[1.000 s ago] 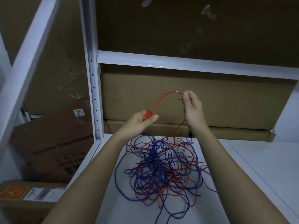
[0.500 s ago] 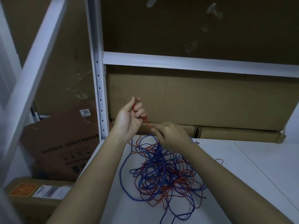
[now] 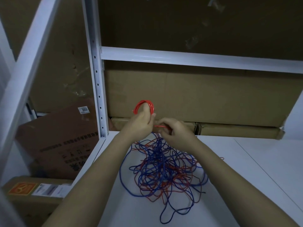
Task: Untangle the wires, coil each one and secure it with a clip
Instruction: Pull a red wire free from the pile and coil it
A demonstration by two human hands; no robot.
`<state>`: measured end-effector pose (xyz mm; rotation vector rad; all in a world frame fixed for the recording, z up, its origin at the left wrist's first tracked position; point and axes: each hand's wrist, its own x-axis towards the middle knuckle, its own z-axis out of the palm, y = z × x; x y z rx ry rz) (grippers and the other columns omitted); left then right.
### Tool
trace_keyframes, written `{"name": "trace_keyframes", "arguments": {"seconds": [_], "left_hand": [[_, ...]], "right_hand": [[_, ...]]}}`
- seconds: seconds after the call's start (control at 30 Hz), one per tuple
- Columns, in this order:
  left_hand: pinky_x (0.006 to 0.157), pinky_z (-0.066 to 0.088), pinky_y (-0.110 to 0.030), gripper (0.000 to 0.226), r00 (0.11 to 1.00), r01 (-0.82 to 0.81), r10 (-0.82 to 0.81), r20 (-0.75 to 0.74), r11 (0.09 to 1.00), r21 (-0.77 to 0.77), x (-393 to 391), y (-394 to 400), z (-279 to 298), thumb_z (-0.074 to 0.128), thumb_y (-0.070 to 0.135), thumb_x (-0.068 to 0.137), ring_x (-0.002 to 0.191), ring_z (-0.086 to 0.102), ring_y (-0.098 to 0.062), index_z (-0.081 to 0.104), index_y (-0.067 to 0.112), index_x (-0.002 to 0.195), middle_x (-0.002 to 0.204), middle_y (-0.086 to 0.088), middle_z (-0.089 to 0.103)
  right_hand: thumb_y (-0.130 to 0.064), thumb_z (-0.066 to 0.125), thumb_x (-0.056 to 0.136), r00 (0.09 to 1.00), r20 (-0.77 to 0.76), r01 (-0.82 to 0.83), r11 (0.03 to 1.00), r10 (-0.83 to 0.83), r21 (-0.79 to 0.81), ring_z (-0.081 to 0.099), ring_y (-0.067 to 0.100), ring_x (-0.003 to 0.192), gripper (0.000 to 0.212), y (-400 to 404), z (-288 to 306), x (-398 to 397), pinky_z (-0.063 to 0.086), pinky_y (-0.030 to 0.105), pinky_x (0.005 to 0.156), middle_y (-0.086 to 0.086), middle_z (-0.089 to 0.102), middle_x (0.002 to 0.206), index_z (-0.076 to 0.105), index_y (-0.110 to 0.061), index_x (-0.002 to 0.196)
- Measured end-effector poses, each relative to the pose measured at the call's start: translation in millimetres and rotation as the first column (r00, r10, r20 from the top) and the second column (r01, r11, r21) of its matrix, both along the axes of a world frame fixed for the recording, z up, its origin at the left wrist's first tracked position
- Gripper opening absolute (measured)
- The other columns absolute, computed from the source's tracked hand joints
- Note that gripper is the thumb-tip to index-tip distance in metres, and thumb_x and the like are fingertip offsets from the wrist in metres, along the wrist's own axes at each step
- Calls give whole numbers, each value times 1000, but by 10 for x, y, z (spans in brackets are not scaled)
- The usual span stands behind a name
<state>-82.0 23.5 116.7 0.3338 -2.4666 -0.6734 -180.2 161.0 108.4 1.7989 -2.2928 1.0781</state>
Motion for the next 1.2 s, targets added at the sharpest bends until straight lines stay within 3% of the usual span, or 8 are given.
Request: {"name": "trace_keyframes", "arguments": {"seconds": [0.17,0.33,0.43,0.53,0.67,0.83,0.97,1.2], "left_hand": [[62,36,-37,32,989,2,-6,148,1000,28,15,42,-26,34,44,101,65,42,-16,37,19,81,73,-1,41],[57,31,-30,50,960,96,-119,252,990,101,60,117,2,38,59,94,56,42,-13,57,15,82,64,2,45],[47,26,-23,40,971,155,-202,126,938,311,117,97,10,41,46,99,43,31,-9,56,18,74,52,5,40],[40,19,-19,37,953,300,-266,-147,752,586,166,101,95,39,34,102,40,20,-8,47,15,71,45,7,29],[37,12,-17,35,910,407,-199,-363,594,694,171,128,302,36,29,103,36,14,-5,43,14,72,42,9,23],[37,13,-17,37,887,373,-25,-462,628,683,55,52,500,36,35,103,36,16,-4,45,16,73,42,10,25],[38,18,-18,37,891,337,18,-453,641,689,-10,36,678,36,38,103,35,20,-6,46,17,73,43,10,29],[38,18,-18,39,874,370,-30,-485,689,623,4,133,1069,38,39,103,36,20,-6,46,15,73,41,10,29]], "right_hand": [[-6,59,89,998,60,35,983,-24,-180,43,3,59,13,32,-29,-107,33,14,54,-9,48,69,56,-18,91],[-6,62,87,995,93,52,971,-31,-233,43,1,69,12,-21,16,-266,36,12,64,-2,51,80,58,-17,86],[-17,63,91,991,130,67,983,-45,-171,47,9,73,4,-64,-78,-369,38,17,66,2,52,84,61,-16,88],[-28,63,91,985,84,152,988,-148,-40,47,14,71,13,-62,-205,-440,36,26,64,2,50,80,62,-19,83],[-32,61,93,963,184,192,980,-197,43,41,11,55,30,-59,-63,-522,32,27,56,0,49,62,63,-8,74],[-21,59,94,916,367,316,854,-162,-413,46,5,45,25,-187,565,-505,40,23,51,5,54,60,67,-3,81],[-17,57,95,903,419,288,851,-90,-438,45,1,39,21,-269,891,-480,45,24,49,3,51,57,65,-7,78],[-15,56,97,836,506,283,623,213,-729,49,6,46,23,-277,1506,-255,52,19,55,5,47,58,63,-7,77]]}}
